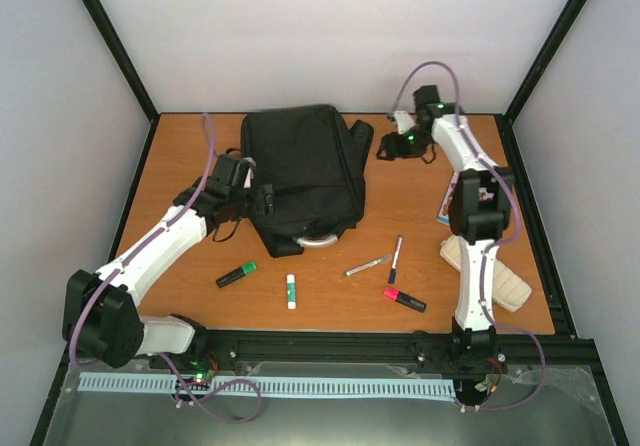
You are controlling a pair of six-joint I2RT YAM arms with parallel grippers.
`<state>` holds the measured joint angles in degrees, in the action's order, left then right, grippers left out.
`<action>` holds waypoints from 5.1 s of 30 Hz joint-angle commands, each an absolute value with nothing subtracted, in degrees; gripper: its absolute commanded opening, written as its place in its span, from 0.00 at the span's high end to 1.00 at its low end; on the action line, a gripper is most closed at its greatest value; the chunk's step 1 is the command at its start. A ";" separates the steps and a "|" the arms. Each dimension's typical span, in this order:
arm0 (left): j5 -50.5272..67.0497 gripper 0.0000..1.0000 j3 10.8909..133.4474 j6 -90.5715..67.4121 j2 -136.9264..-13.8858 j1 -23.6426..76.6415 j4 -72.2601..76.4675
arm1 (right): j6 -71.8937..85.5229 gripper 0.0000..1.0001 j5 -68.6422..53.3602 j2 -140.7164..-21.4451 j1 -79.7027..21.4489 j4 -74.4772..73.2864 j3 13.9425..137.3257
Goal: Pack the student bag
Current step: Adjust the student bag at the center of the board, then pick up the book from the center of the board.
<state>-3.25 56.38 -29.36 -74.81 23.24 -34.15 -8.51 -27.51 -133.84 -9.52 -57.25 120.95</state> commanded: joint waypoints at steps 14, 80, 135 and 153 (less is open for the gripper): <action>20.46 0.00 61.49 -23.34 -78.08 25.71 -16.69 | -22.13 0.29 -18.49 -101.43 13.82 -55.98 89.73; 24.46 0.38 96.20 -46.62 -126.83 40.69 -12.38 | -21.61 0.37 -29.77 -119.65 11.29 -54.35 89.77; 32.96 0.43 112.15 -56.25 -146.03 42.98 -12.36 | -23.69 0.81 -27.49 -123.07 10.84 -52.61 81.35; 35.88 0.66 109.42 -60.18 -140.37 43.86 -1.91 | -23.83 0.82 -28.56 -123.13 10.80 -52.16 79.64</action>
